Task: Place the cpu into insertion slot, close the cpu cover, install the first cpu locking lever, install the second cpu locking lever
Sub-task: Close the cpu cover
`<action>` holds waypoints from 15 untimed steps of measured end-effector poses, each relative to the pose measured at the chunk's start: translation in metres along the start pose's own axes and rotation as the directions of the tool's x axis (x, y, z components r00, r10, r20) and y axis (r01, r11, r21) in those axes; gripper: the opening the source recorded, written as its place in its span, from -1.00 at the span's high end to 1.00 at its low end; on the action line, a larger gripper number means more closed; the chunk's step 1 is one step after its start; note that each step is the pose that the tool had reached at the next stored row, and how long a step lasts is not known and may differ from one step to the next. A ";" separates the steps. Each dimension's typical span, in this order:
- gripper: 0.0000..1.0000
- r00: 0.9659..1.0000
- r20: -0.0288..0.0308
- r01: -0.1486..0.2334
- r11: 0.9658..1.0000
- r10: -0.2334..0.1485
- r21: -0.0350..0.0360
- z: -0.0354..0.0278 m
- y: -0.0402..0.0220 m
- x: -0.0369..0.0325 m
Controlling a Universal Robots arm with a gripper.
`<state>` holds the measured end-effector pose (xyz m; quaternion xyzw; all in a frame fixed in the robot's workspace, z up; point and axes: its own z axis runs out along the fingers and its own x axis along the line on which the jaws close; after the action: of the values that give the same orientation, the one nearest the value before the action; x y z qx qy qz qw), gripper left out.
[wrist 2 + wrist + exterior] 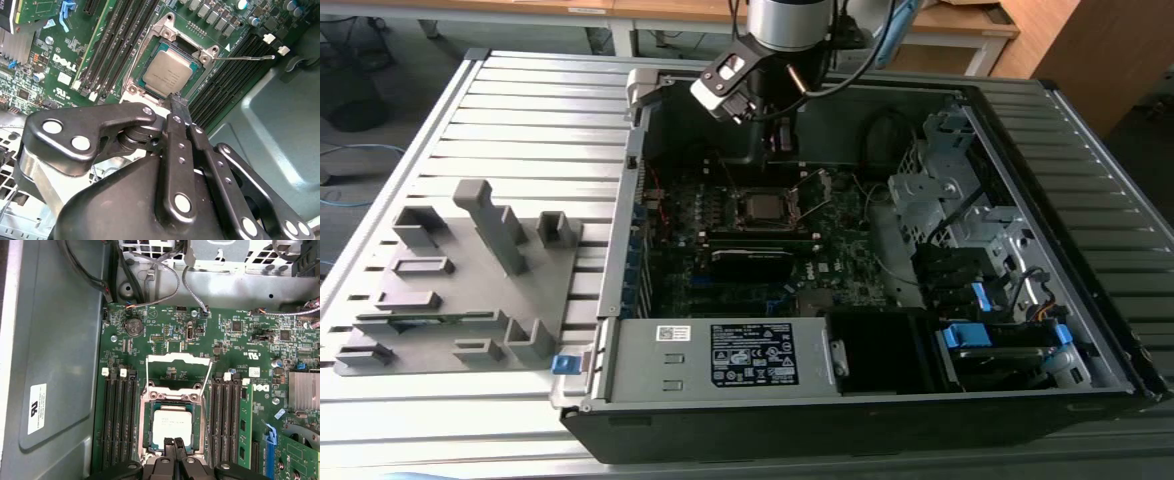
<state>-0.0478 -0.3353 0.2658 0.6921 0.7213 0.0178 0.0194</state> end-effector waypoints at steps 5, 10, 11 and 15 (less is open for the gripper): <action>0.79 0.999 -0.003 0.051 0.999 -0.051 0.000 0.0000 0.0000 0.0000; 0.79 0.995 -0.005 0.103 0.995 -0.103 -0.001 0.0000 0.0000 0.0000; 0.79 0.995 -0.006 0.104 0.995 -0.104 -0.001 0.0000 0.0000 0.0000; 0.79 0.995 -0.006 0.104 0.995 -0.104 -0.001 0.0000 0.0000 0.0000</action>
<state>-0.0478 -0.3353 0.2658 0.6535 0.7565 0.0189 0.0185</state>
